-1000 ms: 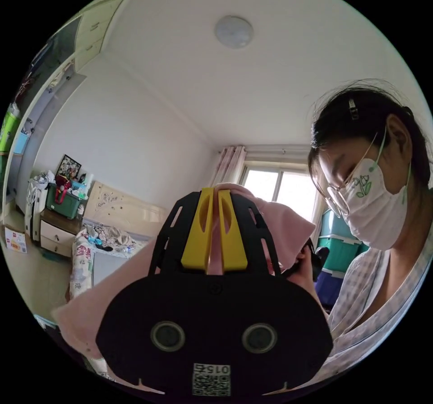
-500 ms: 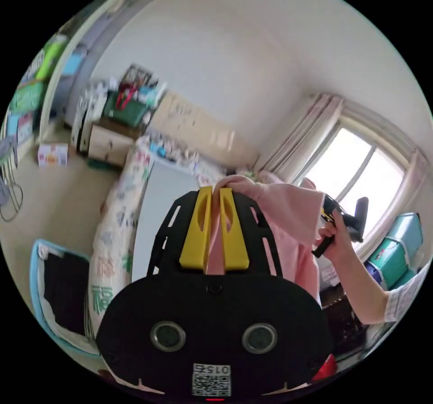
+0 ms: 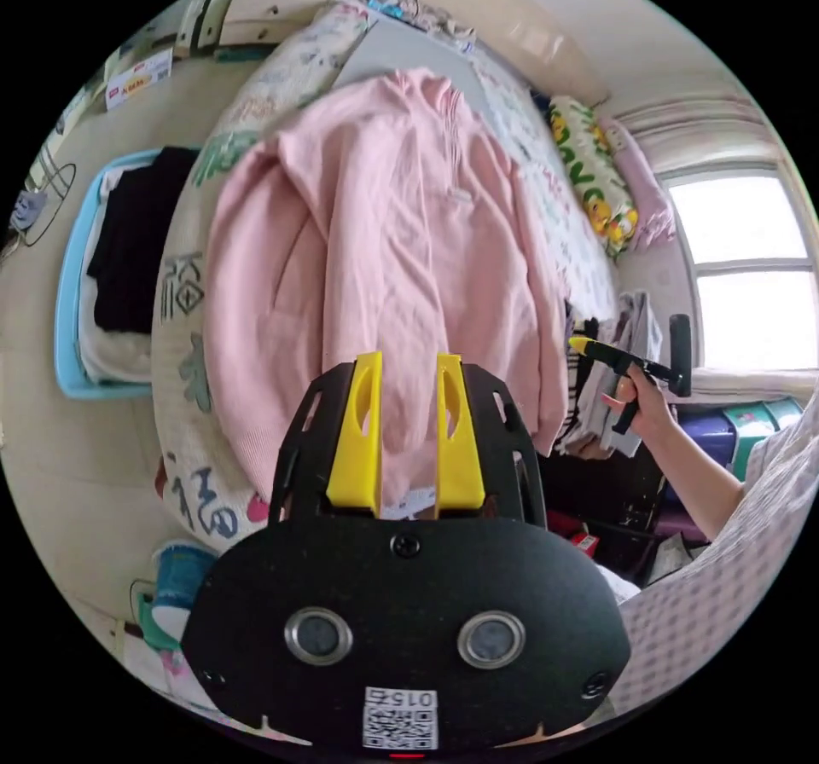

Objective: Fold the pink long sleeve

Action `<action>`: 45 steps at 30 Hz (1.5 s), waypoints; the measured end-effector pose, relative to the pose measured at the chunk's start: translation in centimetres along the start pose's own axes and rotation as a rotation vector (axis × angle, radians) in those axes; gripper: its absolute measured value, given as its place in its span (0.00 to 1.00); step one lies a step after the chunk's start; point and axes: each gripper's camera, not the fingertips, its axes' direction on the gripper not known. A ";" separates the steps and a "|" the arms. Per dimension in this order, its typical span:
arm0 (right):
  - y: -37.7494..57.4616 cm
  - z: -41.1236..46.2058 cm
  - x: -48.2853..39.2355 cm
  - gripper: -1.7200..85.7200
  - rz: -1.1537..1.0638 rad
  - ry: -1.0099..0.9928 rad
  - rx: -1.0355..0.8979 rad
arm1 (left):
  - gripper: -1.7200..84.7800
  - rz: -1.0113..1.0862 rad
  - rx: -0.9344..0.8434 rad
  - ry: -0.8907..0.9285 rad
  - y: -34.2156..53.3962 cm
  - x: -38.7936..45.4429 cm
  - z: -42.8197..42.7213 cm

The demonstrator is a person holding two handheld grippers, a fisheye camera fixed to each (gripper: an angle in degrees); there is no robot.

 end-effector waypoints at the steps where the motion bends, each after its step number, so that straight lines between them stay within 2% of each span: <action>1: -0.4 1.7 0.2 0.13 -0.009 -0.022 -0.031 | 0.16 0.010 -0.062 0.005 1.4 1.4 1.9; 6: -2.5 7.3 0.8 0.11 0.015 -0.108 -0.092 | 0.11 0.051 -0.099 -0.079 5.9 8.1 2.2; 9: -4.3 7.6 1.3 0.06 0.037 -0.044 -0.160 | 0.06 0.017 -0.187 -0.126 7.5 11.8 -2.1; 11: -5.5 5.4 1.4 0.03 0.055 0.004 -0.129 | 0.05 -0.061 -0.200 -0.092 7.8 13.0 -7.6; 14: -8.5 -2.1 0.2 0.02 0.083 -0.088 0.043 | 0.04 -0.127 -0.073 0.068 6.7 16.5 -22.0; 16: -12.0 -9.6 -2.2 0.02 0.054 -0.274 0.252 | 0.05 -0.053 0.113 0.195 4.1 21.8 -35.2; 19: -14.7 -16.1 -4.9 0.05 -0.106 -0.478 0.500 | 0.07 0.084 0.351 0.393 1.9 28.4 -47.4; 20: -14.8 -16.6 -5.2 0.06 -0.139 -0.445 0.525 | 0.08 0.121 0.378 0.394 2.1 29.6 -48.8; 21: -14.5 -16.7 -5.4 0.07 -0.158 -0.315 0.555 | 0.09 0.160 0.399 0.322 3.3 31.3 -50.5; 23: -13.6 -14.7 -4.2 0.08 -0.132 -0.242 0.512 | 0.11 0.133 0.371 0.176 6.7 31.8 -50.3; 27: -9.3 -4.5 -2.3 0.10 -0.187 -0.125 0.268 | 0.13 0.086 0.184 -0.061 19.4 30.5 -42.4; 31: -5.7 4.8 -2.0 0.12 -0.349 0.071 0.068 | 0.14 0.231 -0.008 -0.211 31.2 32.5 -34.0; 34: -5.2 8.1 -0.7 0.13 -0.389 0.129 -0.009 | 0.15 0.329 -0.087 -0.274 36.9 33.4 -31.8; 37: -5.7 8.1 1.4 0.12 -0.379 0.074 0.006 | 0.15 0.336 -0.140 -0.210 40.5 33.5 -32.9; 40: -6.8 7.6 3.6 0.11 -0.344 0.040 -0.044 | 0.14 0.374 -0.143 -0.278 43.1 34.4 -35.5; 45: -8.7 5.9 7.2 0.02 -0.263 0.008 -0.126 | 0.05 0.334 -0.162 -0.295 44.8 33.7 -40.9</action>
